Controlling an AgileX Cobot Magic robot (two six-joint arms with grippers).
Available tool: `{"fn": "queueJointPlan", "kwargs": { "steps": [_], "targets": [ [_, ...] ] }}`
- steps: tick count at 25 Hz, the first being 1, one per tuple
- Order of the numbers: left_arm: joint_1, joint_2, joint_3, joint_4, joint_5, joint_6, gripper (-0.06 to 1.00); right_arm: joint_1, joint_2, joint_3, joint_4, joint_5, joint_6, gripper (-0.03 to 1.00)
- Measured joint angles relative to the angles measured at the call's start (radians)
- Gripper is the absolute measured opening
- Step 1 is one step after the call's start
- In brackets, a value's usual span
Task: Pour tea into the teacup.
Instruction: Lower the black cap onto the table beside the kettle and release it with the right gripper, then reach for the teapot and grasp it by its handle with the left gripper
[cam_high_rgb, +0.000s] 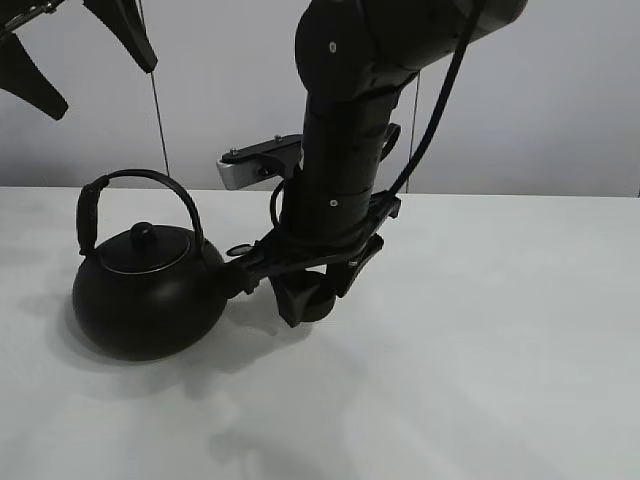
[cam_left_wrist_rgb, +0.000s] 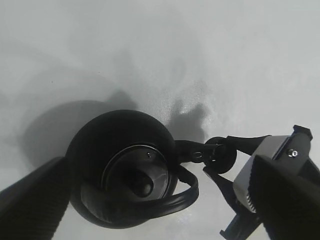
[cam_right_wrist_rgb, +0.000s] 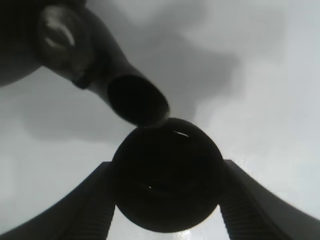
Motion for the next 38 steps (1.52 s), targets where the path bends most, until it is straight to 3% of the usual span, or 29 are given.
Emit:
{"fn": "queueJointPlan", "kwargs": {
  "steps": [17, 23, 31, 38],
  "targets": [
    [0.000, 0.000, 0.000, 0.000, -0.006, 0.000, 0.69, 0.000, 0.058, -0.024, 0.000, -0.004, 0.000, 0.40],
    [0.000, 0.000, 0.000, 0.000, -0.006, 0.000, 0.69, 0.000, 0.066, -0.027, 0.000, 0.000, 0.000, 0.54],
    [0.000, 0.000, 0.000, 0.000, -0.006, 0.000, 0.69, -0.002, -0.008, -0.029, 0.000, 0.077, 0.005, 0.59],
    [0.000, 0.000, 0.000, 0.000, -0.006, 0.000, 0.69, -0.135, -0.123, -0.029, 0.000, 0.183, 0.019, 0.60]
  ]
}}
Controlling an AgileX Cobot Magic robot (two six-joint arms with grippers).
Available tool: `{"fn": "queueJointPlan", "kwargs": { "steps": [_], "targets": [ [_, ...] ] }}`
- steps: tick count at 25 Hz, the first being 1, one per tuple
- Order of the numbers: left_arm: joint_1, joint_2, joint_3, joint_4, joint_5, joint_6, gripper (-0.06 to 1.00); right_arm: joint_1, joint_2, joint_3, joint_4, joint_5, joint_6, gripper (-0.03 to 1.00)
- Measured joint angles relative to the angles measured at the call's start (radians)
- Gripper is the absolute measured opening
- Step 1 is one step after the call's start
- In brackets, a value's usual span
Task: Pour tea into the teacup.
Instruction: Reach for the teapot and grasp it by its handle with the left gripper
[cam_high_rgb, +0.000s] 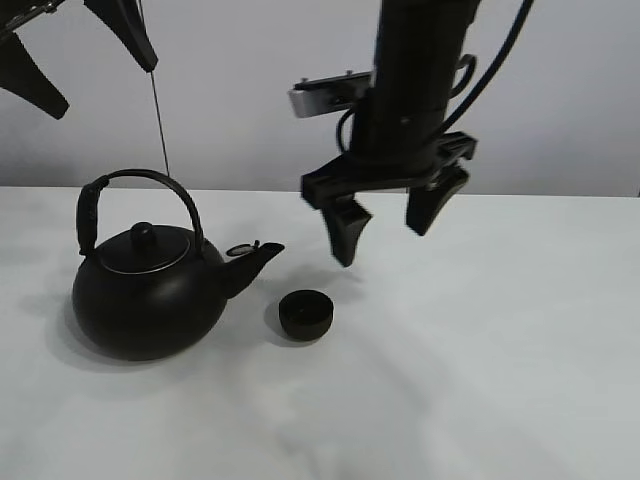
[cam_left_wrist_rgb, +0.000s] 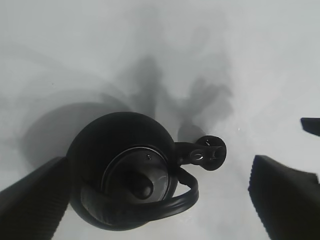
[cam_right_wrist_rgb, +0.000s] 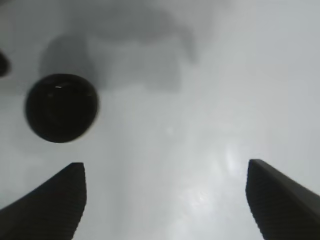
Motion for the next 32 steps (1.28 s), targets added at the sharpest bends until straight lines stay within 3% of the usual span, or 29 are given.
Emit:
{"fn": "queueJointPlan", "kwargs": {
  "steps": [9, 12, 16, 23, 32],
  "targets": [
    [0.000, 0.000, 0.000, 0.000, 0.000, 0.000, 0.69, -0.369, -0.105, 0.000, -0.076, 0.109, -0.001, 0.60],
    [0.000, 0.000, 0.000, 0.000, 0.000, 0.000, 0.69, -0.517, -0.135, 0.000, -0.083, 0.141, -0.004, 0.60],
    [0.000, 0.000, 0.000, 0.000, 0.000, 0.000, 0.69, -0.646, -0.180, 0.000, -0.065, 0.218, -0.005, 0.60],
    [0.000, 0.000, 0.000, 0.000, -0.001, 0.000, 0.69, -0.671, -0.368, 0.051, 0.045, 0.244, -0.008, 0.59],
    [0.000, 0.000, 0.000, 0.000, -0.001, 0.000, 0.69, -0.671, -0.871, 0.393, 0.108, 0.261, -0.009, 0.57]
  ]
}}
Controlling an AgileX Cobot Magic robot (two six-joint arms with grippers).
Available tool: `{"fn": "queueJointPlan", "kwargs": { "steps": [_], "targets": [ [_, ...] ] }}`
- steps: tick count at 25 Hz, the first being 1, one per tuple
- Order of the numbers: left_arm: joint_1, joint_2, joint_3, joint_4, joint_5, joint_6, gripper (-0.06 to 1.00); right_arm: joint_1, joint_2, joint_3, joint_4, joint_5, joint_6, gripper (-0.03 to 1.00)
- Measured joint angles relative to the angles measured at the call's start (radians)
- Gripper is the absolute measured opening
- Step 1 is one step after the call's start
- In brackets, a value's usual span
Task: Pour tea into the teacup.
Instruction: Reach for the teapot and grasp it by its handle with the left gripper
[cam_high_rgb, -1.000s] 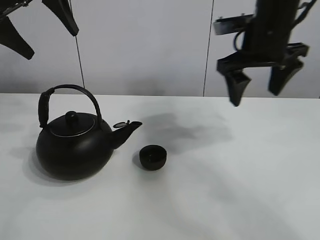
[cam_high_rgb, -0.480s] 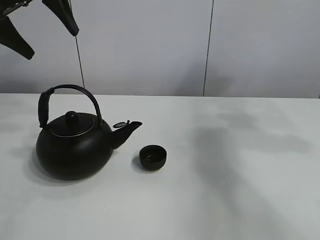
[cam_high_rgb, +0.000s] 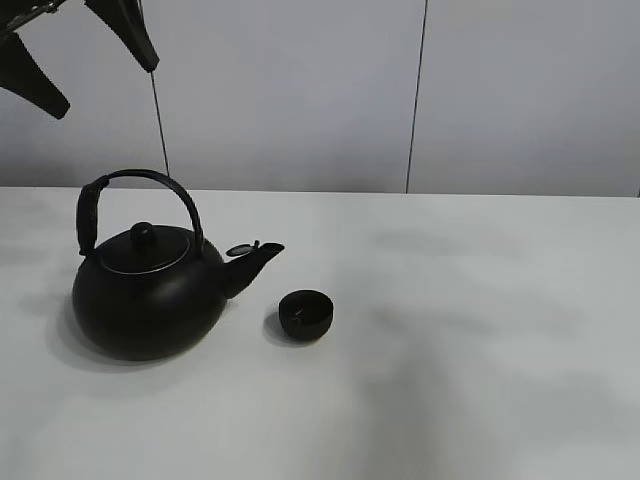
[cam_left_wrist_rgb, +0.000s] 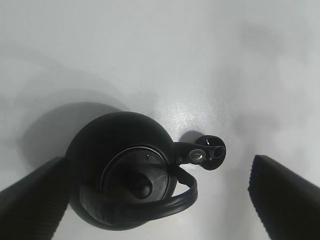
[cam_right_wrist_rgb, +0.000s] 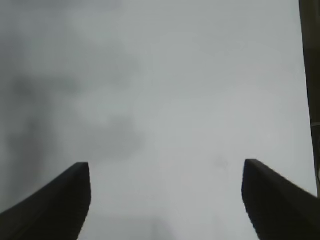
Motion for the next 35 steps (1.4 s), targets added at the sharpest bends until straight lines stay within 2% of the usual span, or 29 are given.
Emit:
{"fn": "queueJointPlan", "kwargs": {
  "steps": [2, 9, 15, 20, 26, 30, 35],
  "targets": [
    [0.000, 0.000, 0.000, 0.000, 0.000, 0.000, 0.69, 0.000, -0.158, 0.100, 0.002, -0.014, 0.001, 0.57],
    [0.000, 0.000, 0.000, 0.000, 0.000, 0.000, 0.69, 0.000, -0.782, 0.416, -0.009, -0.214, 0.009, 0.57],
    [0.000, 0.000, 0.000, 0.000, 0.000, 0.000, 0.69, 0.000, -1.103, 0.601, -0.044, -0.224, 0.009, 0.57],
    [0.000, 0.000, 0.000, 0.000, 0.000, 0.000, 0.69, 0.000, -1.171, 0.685, -0.044, -0.216, 0.009, 0.57],
    [0.000, 0.001, 0.000, 0.000, -0.001, 0.000, 0.69, 0.000, -1.172, 0.691, -0.044, -0.202, 0.009, 0.57],
    [0.000, 0.001, 0.000, 0.000, -0.003, 0.000, 0.69, 0.000, -1.172, 0.715, -0.043, -0.154, 0.009, 0.57],
    [0.000, 0.001, 0.000, 0.000, -0.003, 0.000, 0.69, 0.000, -1.172, 0.715, -0.041, -0.154, 0.009, 0.57]
  ]
}}
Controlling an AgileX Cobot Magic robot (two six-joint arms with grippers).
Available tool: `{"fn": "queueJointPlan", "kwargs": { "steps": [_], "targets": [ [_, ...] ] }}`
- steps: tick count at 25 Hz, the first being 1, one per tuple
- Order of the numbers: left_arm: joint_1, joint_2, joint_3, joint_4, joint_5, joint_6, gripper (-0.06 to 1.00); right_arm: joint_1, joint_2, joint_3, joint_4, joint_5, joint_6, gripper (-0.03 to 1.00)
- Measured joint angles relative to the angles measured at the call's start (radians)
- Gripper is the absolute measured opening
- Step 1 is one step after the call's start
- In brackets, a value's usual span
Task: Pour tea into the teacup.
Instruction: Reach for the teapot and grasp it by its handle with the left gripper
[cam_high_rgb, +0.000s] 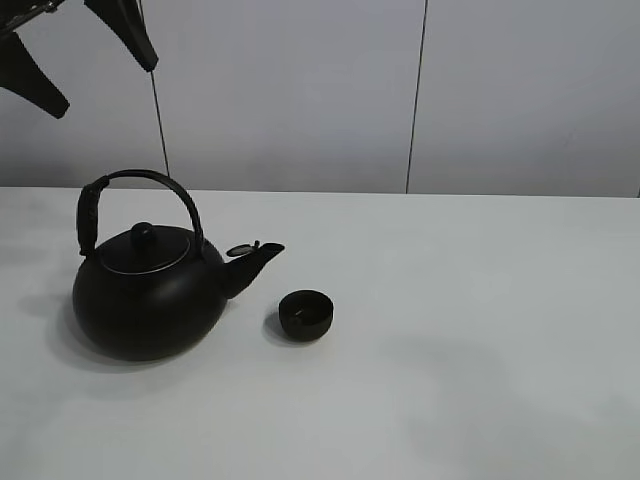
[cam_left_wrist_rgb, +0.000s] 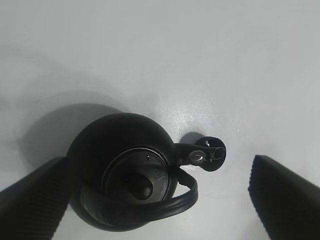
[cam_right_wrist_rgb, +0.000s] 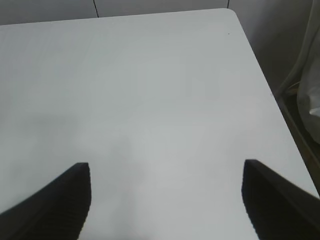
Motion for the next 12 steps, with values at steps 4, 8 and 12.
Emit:
{"fn": "queueJointPlan", "kwargs": {
  "steps": [4, 8, 12],
  "targets": [
    [0.000, 0.000, 0.000, -0.001, 0.000, 0.000, 0.69, 0.000, 0.000, 0.000, 0.000, 0.000, 0.000, 0.57],
    [0.000, 0.000, 0.000, -0.001, 0.000, 0.000, 0.69, 0.000, 0.000, 0.000, 0.007, 0.000, 0.000, 0.57],
    [0.000, 0.000, 0.000, -0.001, 0.000, 0.000, 0.69, 0.000, 0.000, 0.000, 0.007, 0.000, 0.000, 0.57]
  ]
}}
